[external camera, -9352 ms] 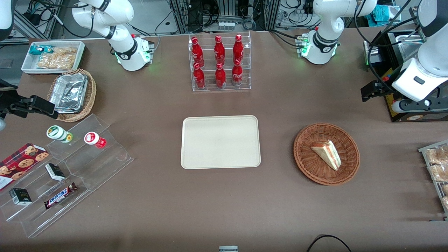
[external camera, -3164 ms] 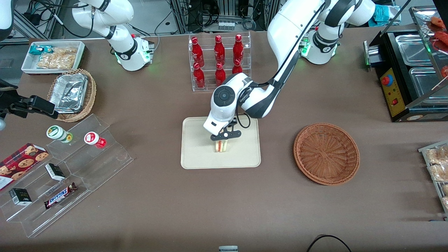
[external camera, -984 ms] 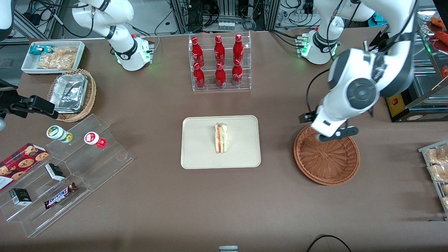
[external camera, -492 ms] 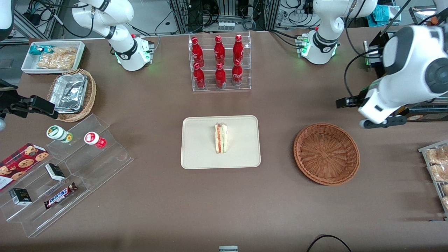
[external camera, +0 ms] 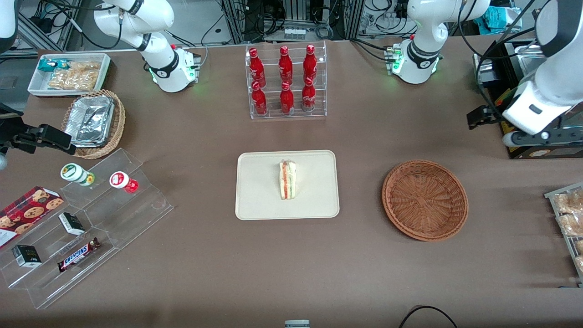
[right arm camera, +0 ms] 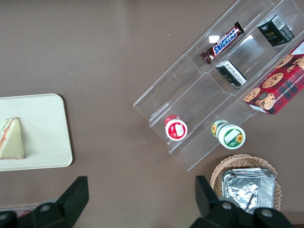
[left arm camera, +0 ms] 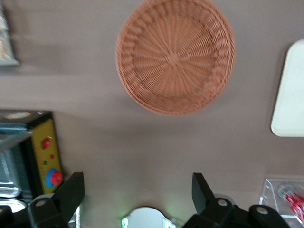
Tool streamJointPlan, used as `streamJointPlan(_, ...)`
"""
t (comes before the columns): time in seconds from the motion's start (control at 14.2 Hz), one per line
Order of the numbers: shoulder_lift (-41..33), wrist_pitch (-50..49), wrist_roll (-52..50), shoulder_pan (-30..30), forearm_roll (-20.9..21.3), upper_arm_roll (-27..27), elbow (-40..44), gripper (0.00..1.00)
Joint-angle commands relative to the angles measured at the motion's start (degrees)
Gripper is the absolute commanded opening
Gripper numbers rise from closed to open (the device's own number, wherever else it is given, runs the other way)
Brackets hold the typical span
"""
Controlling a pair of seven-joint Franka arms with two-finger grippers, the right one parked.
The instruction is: Place sandwich from basket to tray
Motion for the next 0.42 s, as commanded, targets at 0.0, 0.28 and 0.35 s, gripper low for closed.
streamJointPlan(0.0, 0.06, -1.24, 0.85, 1.09, 0.77, -0.56, 3.22, 1.0)
streamJointPlan(0.28, 0.14, -1.42, 0.67, 1.0, -1.77, -0.56, 4.64, 1.0)
streamJointPlan(0.35, 0.14, -1.42, 0.58, 1.0, -1.78, -0.56, 4.55, 1.0)
